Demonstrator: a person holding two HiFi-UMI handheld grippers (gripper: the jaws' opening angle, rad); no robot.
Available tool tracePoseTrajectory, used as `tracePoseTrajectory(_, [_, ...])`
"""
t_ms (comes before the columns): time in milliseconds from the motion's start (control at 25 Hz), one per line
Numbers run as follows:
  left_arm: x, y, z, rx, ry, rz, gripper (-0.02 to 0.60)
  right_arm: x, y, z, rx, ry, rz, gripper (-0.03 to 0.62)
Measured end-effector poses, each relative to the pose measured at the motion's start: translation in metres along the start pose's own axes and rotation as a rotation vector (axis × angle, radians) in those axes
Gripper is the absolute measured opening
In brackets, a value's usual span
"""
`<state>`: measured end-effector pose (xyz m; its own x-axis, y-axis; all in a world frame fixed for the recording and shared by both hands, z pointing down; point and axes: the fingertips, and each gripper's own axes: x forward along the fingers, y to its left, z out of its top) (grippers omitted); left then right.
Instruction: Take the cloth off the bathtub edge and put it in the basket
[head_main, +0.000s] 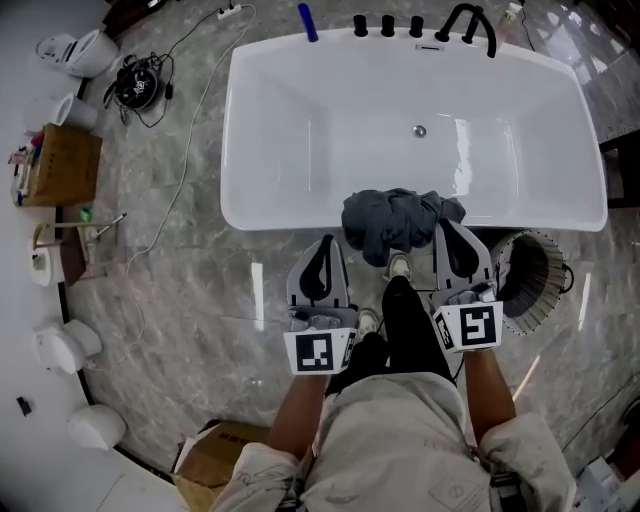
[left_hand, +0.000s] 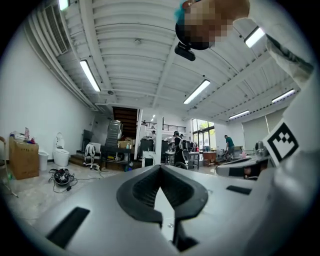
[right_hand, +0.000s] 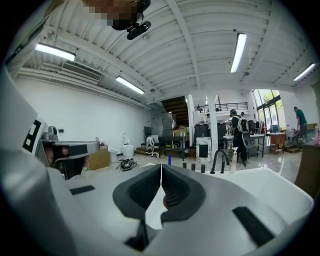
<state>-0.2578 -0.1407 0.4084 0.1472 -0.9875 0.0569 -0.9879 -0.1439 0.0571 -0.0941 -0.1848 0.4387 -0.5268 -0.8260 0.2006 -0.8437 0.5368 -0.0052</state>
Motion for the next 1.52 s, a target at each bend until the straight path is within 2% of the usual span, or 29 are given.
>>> tracePoseTrajectory(120, [0.013, -0.003, -0.026, -0.011, 0.018, -0.010, -0.005, 0.018, -0.005, -0.037, -0.003, 0.054, 0.018, -0.009])
tracePoseTrajectory(320, [0.025, -0.003, -0.076, -0.005, 0.093, 0.007, -0.005, 0.045, -0.014, -0.113, 0.091, 0.193, 0.034, -0.009])
tracePoseTrajectory(440, [0.032, -0.004, -0.104, -0.022, 0.142, 0.016, -0.005, 0.060, -0.019, -0.156, 0.087, 0.274, 0.052, 0.005])
tracePoseTrajectory(680, [0.035, -0.013, -0.150, -0.046, 0.252, 0.025, -0.005, 0.079, -0.011, -0.233, 0.073, 0.439, 0.158, 0.113])
tracePoseTrajectory(920, [0.036, -0.010, -0.176, -0.061, 0.310, 0.066, -0.005, 0.097, -0.005, -0.294, 0.025, 0.580, 0.221, 0.237])
tracePoseTrajectory(1120, [0.041, -0.001, -0.189, -0.070, 0.351, 0.110, -0.005, 0.111, 0.000, -0.336, -0.032, 0.718, 0.279, 0.324])
tracePoseTrajectory(1240, [0.042, 0.002, -0.197, -0.072, 0.366, 0.128, -0.005, 0.116, 0.000, -0.361, -0.114, 0.801, 0.294, 0.364])
tracePoseTrajectory(1520, [0.040, 0.009, -0.207, -0.095, 0.387, 0.156, -0.005, 0.127, 0.003, -0.392, -0.317, 0.958, 0.297, 0.374])
